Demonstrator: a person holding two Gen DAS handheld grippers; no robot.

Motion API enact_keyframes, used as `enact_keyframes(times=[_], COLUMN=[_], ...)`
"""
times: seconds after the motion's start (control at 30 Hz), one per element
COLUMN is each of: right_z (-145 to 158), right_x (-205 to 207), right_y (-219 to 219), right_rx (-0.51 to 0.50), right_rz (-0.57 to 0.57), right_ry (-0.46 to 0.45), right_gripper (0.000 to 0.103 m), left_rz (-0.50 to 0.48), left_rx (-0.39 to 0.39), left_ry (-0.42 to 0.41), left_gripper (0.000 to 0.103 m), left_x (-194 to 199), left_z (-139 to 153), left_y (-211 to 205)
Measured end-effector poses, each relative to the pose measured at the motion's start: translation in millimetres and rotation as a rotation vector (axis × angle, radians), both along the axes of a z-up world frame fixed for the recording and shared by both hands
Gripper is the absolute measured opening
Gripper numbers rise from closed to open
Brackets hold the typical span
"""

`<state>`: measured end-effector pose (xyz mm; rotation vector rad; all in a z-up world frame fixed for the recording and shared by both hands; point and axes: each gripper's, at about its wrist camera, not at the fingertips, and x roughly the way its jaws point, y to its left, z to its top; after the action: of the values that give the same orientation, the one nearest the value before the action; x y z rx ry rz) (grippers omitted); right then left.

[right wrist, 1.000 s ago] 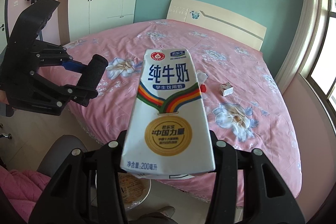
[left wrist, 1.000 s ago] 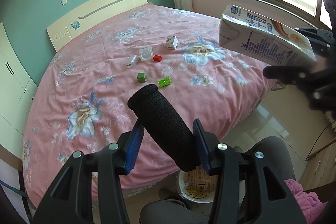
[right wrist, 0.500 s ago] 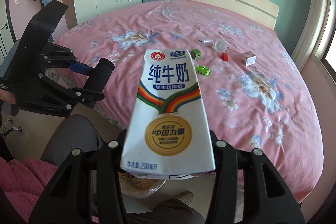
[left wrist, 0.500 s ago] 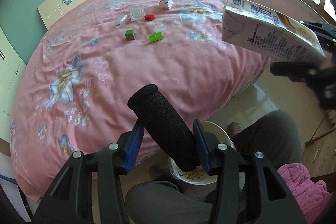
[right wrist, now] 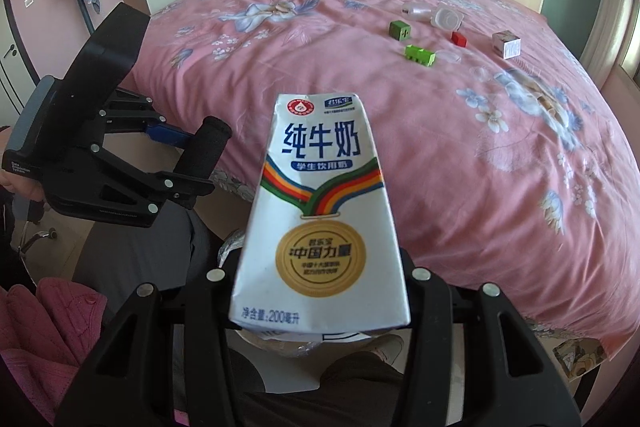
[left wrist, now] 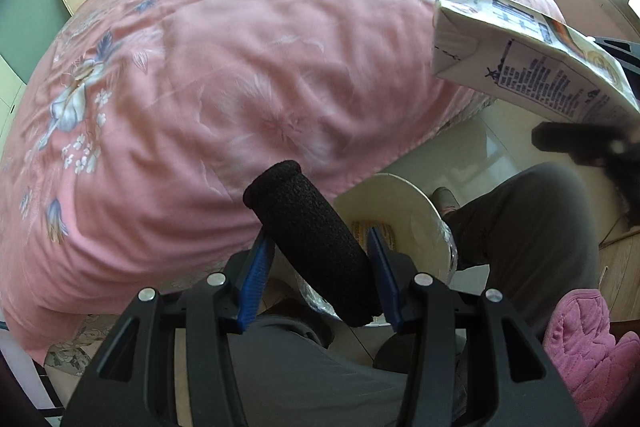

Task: Collect trash
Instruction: 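Carry the black tube and milk carton with both tools over the trash bin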

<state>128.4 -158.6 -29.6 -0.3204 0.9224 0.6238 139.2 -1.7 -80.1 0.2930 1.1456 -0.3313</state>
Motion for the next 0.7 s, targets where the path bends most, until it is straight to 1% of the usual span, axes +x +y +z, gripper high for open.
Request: enact_keyframes(times=[0.23, 0.5, 0.7], right_z=[-47.2, -116.4, -168.7], right_x=[-7.1, -12.3, -2.9], right_y=[7.3, 11.9, 18.5], right_rx=[-0.031, -0.093, -0.133], right_rz=[0.023, 0.033, 0.019], right_ry=[0.082, 0.229, 0.344], right_gripper=[0.048, 0.049, 0.049], left_rz=[0.003, 0.000, 0.006], left_rx=[0.022, -0.002, -0.028], left_ry=[0.067, 0.193, 0.282], left_gripper=[0.050, 0.050, 0.050], left_x=[-0.8, 5.7, 11.2], left_z=[-46.0, -102.8, -146.9], left_y=[-5.2, -8.6, -14.7])
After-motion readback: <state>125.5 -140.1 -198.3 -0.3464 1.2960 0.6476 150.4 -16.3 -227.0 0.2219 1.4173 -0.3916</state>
